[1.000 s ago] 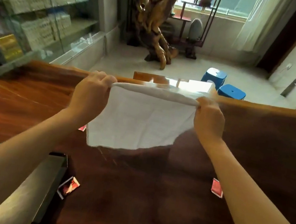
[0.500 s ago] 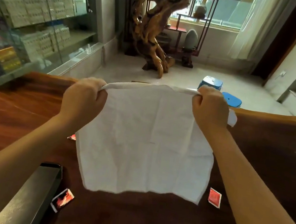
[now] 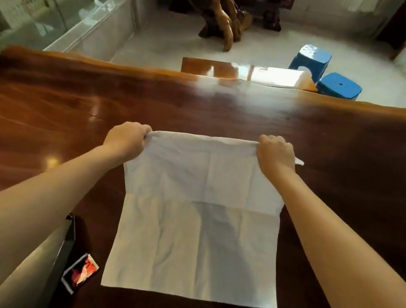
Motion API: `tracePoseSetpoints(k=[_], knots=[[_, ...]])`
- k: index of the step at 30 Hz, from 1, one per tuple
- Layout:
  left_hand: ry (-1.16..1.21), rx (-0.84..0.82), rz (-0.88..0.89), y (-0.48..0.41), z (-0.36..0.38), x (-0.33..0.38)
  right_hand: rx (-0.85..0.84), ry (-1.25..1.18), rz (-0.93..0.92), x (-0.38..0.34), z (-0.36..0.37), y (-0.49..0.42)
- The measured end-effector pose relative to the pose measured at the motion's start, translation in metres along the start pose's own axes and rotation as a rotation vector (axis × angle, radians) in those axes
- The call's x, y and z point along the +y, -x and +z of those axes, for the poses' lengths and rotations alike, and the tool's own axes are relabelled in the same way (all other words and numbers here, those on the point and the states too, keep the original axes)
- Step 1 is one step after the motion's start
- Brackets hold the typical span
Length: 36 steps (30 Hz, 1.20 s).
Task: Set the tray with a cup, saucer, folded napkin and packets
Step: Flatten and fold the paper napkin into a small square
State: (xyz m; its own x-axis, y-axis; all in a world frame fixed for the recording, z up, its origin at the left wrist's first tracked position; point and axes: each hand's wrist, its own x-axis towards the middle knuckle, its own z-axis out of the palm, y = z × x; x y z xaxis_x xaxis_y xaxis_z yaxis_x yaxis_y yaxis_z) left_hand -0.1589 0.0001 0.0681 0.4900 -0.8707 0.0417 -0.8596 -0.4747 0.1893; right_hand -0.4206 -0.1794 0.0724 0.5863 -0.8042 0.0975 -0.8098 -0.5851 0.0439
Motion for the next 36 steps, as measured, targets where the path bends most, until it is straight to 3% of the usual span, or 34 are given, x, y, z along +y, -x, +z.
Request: tracePoseSetpoints(k=[7, 13, 18, 21, 25, 36], knots=[[-0.054, -0.041, -0.051, -0.045, 0.068, -0.032, -0.003, -0.031, 0.023, -0.007, 0.072, -0.035], [0.065, -0.03, -0.05, -0.041, 0.085, -0.043, 0.129, -0.312, 0.069, -0.002, 0.095, -0.031], [0.163, 0.038, 0.07, 0.016, 0.07, -0.048, 0.214, -0.48, -0.012, 0.013, 0.103, 0.025], [0.122, -0.024, 0.204, 0.071, 0.07, -0.059, 0.185, -0.489, -0.121, 0.022, 0.11, 0.074], [0.076, -0.138, 0.228, 0.133, 0.092, -0.064, 0.117, -0.416, -0.208, 0.029, 0.126, 0.122], [-0.061, -0.081, 0.16, 0.234, 0.118, -0.036, 0.116, -0.302, -0.256, 0.027, 0.14, 0.195]])
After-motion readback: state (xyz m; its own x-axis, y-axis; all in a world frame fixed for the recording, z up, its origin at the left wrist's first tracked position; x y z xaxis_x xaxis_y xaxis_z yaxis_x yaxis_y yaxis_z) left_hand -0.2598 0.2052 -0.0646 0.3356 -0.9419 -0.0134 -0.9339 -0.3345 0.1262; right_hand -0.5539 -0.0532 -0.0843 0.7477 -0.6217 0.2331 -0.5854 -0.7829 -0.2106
